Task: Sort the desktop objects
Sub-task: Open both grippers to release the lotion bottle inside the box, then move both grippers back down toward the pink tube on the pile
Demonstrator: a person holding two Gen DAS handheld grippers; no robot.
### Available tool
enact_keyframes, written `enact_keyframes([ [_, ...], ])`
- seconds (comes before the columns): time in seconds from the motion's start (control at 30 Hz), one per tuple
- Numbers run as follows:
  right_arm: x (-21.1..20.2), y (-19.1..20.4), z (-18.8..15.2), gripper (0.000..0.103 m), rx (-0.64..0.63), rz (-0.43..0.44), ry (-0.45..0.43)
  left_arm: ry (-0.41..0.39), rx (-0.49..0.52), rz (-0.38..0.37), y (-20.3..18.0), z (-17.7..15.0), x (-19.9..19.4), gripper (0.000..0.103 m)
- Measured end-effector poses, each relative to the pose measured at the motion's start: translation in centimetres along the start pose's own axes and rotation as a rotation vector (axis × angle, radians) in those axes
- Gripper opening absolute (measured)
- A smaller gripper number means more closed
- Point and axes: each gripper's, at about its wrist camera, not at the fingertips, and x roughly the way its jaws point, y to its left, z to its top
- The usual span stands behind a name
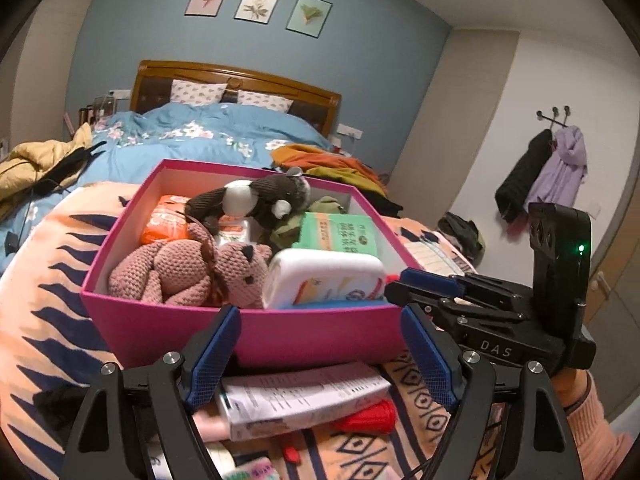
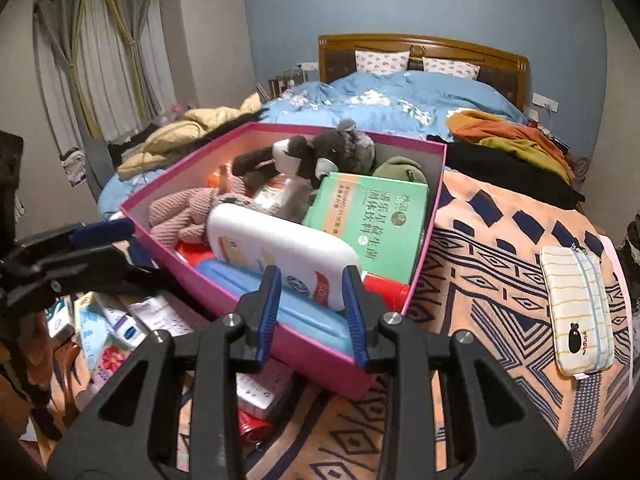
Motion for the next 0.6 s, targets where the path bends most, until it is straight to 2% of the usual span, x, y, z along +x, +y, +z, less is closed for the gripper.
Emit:
enact_keyframes([
  [0.13,-1.5,0.8,-0.9,0.04,-0.005,0.035,-0.029,-0.007,0.012,-0.009,-0.6,-1.1,-1.2,0.084],
  [0.23,-2.6,1.3,-1.8,0.054,0.018,0.073,-0.056,-0.008,0.034,-0.005,-1.0,-2.3,-2.5,0.084],
  [0.4,-4.5,1.9,-3.3,0.057,0.052,0.157,-0.077,-0.001,0.047,0.013,-0.9,-4.6,-4.8,0.084],
  [0.6,-5.1,2.4,-5.4,0.064,0.098,0.267,-0.05,0.014,-0.003,0.032,0.3,-8.1,-7.1,0.084],
])
